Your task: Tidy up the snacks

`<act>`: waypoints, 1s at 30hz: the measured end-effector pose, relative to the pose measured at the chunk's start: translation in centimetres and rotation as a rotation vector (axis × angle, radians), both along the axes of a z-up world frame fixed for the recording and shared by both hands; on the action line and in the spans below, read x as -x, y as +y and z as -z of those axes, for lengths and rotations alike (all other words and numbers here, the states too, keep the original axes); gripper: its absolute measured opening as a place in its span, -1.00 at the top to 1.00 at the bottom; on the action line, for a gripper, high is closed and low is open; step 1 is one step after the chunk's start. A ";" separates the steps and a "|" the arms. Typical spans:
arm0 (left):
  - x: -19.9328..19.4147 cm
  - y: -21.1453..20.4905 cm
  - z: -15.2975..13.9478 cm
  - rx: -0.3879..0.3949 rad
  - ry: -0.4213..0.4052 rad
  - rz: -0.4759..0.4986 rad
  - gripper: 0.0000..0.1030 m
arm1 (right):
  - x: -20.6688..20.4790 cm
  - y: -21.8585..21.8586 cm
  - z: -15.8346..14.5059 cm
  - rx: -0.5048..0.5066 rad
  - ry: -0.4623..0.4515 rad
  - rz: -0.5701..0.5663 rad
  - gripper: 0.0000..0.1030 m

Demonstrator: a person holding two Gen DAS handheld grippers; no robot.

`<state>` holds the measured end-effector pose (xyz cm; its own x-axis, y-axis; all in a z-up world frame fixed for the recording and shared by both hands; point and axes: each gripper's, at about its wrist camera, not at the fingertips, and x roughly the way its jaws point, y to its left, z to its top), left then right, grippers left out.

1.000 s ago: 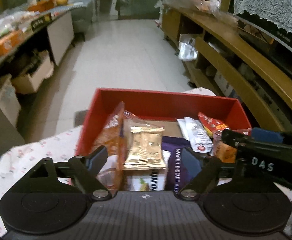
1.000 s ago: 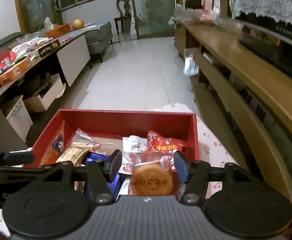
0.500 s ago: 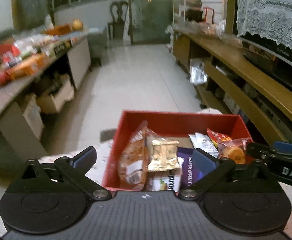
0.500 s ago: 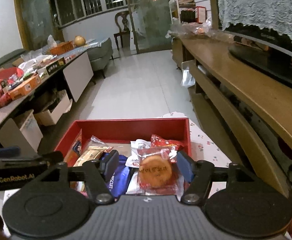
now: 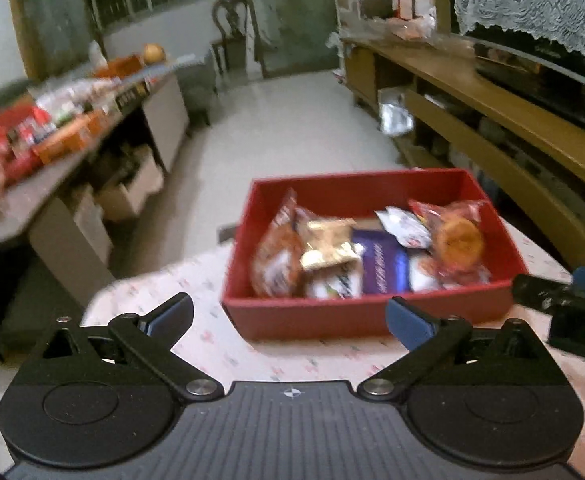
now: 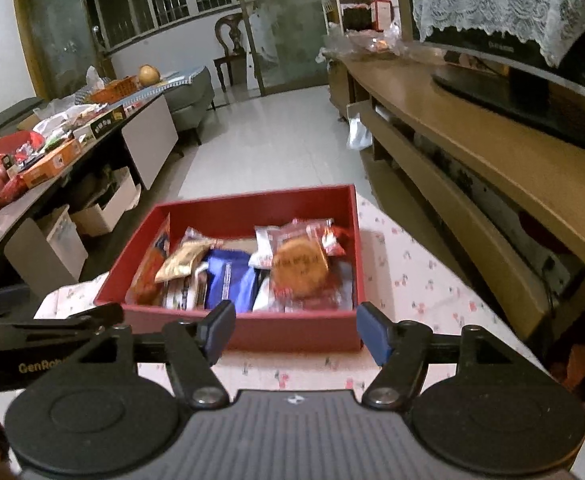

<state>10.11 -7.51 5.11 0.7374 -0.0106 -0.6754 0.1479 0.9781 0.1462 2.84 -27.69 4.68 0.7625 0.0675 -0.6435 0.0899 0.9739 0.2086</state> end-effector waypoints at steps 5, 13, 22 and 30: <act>1.1 0.4 0.6 0.056 0.056 0.011 -1.00 | 1.7 0.6 0.8 0.002 0.034 -0.012 -0.41; 3.2 0.7 1.9 0.074 0.122 0.019 -1.00 | 3.8 0.8 1.4 0.004 0.065 -0.002 -0.41; 5.0 1.3 2.2 0.098 0.158 0.017 -1.00 | 6.1 1.4 1.7 0.005 0.081 -0.007 -0.41; 6.4 1.8 2.6 0.095 0.176 0.011 -1.00 | 7.8 2.0 2.0 0.009 0.094 -0.012 -0.41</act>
